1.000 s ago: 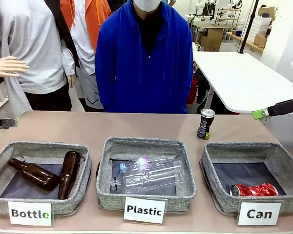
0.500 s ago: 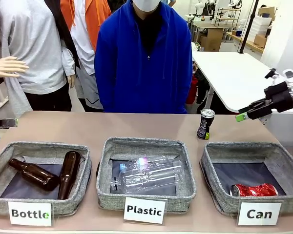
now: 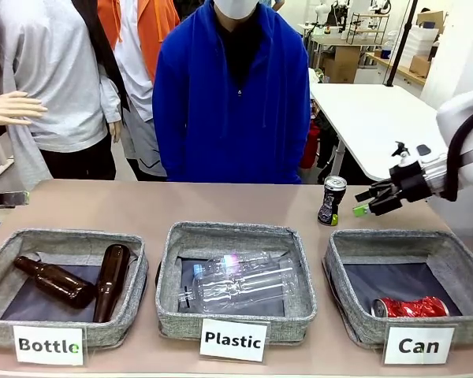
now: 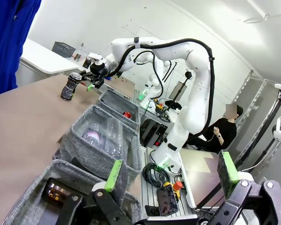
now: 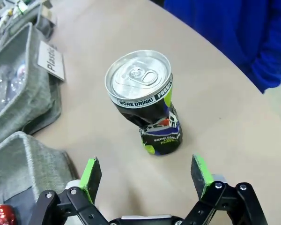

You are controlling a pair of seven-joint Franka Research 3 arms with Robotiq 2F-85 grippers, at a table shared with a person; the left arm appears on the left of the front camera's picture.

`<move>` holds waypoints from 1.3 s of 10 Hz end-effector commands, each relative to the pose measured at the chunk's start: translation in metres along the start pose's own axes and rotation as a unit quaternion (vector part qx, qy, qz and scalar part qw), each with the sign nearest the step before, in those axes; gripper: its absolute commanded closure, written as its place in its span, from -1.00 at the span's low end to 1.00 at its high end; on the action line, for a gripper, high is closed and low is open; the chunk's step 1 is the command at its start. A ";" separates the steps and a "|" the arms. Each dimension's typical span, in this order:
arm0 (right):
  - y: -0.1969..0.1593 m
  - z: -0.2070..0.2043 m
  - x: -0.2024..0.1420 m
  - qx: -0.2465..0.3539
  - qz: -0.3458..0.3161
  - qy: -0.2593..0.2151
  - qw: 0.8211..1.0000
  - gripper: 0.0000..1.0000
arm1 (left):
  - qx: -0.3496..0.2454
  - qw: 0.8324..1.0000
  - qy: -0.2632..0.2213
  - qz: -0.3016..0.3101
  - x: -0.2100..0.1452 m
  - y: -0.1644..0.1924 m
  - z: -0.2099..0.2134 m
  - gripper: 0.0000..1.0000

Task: Sort the can waste into the basket.
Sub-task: Pick up the can waste from the table and place it in the right Fabric basket.

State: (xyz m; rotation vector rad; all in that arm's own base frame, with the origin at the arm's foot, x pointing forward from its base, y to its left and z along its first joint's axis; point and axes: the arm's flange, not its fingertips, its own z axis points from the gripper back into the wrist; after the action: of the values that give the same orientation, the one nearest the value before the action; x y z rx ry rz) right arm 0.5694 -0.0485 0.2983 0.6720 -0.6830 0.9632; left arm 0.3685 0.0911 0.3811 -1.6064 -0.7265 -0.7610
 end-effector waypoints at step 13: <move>-0.003 -0.078 0.019 -0.003 0.004 -0.125 0.992 -1.00 | 0.005 1.000 0.000 0.002 0.000 -0.004 -0.002 -1.00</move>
State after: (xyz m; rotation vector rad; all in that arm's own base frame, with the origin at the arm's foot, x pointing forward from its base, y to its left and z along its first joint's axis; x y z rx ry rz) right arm 0.5922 0.0185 0.2679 0.8025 -0.8837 0.8655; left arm 0.3684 0.0911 0.3811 -1.6063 -0.7267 -0.7608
